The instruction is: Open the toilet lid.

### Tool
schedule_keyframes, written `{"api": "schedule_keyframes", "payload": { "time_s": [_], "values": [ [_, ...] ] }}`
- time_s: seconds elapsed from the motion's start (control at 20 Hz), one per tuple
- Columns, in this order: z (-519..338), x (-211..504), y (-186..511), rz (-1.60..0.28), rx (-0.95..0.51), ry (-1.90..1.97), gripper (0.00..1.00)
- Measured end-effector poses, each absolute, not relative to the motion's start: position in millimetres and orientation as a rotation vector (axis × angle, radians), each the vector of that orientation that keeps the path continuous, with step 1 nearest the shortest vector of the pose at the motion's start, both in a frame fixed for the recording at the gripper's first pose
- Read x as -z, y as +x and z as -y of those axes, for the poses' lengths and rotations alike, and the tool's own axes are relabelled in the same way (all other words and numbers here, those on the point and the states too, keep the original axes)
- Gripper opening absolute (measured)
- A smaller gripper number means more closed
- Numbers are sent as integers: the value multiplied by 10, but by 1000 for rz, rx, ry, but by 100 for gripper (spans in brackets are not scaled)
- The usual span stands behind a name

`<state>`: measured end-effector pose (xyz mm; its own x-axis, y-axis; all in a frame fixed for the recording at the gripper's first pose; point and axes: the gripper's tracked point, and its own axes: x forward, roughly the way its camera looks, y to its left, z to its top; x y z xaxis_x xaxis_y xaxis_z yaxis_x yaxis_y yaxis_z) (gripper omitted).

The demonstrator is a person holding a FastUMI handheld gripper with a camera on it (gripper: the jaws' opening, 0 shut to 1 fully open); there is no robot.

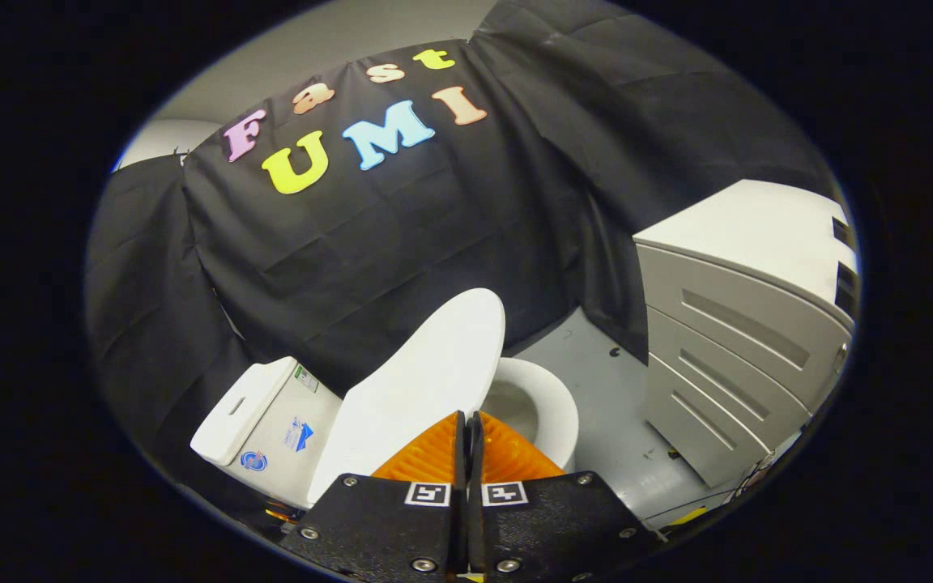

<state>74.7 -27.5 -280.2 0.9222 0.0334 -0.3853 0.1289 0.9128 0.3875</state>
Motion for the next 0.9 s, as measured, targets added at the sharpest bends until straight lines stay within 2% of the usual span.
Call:
{"api": "schedule_keyframes", "payload": {
  "time_s": [0.25, 0.9],
  "values": [
    [-64, 2215, 831, -310, 22, 330, 0],
    [-550, 1655, 886, -253, 34, 239, 0]
  ]
}}
